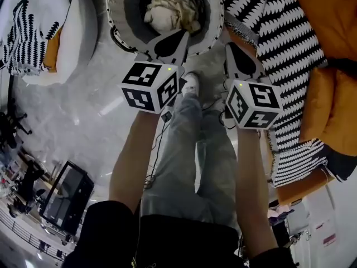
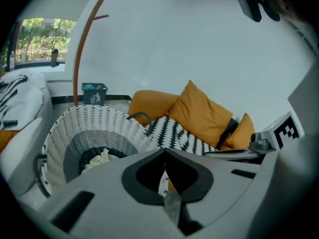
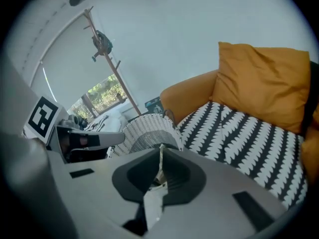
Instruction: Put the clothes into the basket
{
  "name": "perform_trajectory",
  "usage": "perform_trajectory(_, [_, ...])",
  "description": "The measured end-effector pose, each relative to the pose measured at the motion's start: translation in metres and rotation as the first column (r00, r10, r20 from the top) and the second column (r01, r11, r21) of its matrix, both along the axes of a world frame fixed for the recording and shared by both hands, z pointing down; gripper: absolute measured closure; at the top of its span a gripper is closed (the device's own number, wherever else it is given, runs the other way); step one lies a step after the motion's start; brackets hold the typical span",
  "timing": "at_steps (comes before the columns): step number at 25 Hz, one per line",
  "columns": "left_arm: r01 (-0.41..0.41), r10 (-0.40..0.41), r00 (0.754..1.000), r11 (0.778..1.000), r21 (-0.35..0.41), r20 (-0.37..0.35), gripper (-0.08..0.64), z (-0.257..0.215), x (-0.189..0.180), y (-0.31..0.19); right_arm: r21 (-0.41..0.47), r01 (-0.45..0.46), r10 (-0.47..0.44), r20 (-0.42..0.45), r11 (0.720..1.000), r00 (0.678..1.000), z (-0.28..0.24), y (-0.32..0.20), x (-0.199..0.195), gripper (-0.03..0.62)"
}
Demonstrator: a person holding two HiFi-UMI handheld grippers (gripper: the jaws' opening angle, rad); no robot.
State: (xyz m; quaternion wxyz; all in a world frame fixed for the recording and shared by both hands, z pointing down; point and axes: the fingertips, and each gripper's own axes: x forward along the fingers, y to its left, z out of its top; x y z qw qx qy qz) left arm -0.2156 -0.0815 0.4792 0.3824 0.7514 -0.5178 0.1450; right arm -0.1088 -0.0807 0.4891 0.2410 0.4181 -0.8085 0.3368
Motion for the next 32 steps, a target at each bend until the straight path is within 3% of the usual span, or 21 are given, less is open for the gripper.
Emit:
perform_trajectory(3, [-0.071, 0.071, 0.995, 0.997, 0.007, -0.063, 0.551, -0.014, 0.048, 0.007, 0.027, -0.069, 0.069, 0.034, 0.997, 0.997, -0.017, 0.009, 0.036, 0.572])
perform_trajectory(8, [-0.197, 0.197, 0.976, 0.980, 0.014, -0.092, 0.551, -0.024, 0.140, 0.037, 0.068, -0.227, 0.224, 0.055, 0.972, 0.973, -0.032, 0.043, 0.130, 0.575])
perform_trajectory(14, [-0.303, 0.309, 0.942, 0.951, 0.066, -0.127, 0.552, -0.064, 0.259, 0.064, 0.101, -0.436, 0.435, 0.036, 0.894, 0.900, -0.065, 0.093, 0.258, 0.580])
perform_trajectory(18, [-0.414, 0.431, 0.893, 0.900, 0.134, -0.131, 0.552, -0.105, 0.347, 0.075, 0.146, -0.586, 0.587, 0.041, 0.797, 0.808, -0.107, 0.130, 0.345, 0.581])
perform_trajectory(23, [-0.497, 0.519, 0.852, 0.845, 0.198, -0.077, 0.552, -0.192, 0.432, 0.105, 0.184, -0.716, 0.710, 0.111, 0.673, 0.696, -0.189, 0.178, 0.433, 0.581])
perform_trajectory(28, [-0.566, 0.596, 0.802, 0.780, 0.267, -0.042, 0.552, -0.274, 0.481, 0.130, 0.297, -0.766, 0.768, 0.138, 0.570, 0.625, -0.273, 0.211, 0.485, 0.581])
perform_trajectory(32, [-0.564, 0.612, 0.790, 0.749, 0.349, -0.038, 0.552, -0.341, 0.501, 0.134, 0.384, -0.800, 0.802, 0.205, 0.461, 0.561, -0.337, 0.228, 0.522, 0.581])
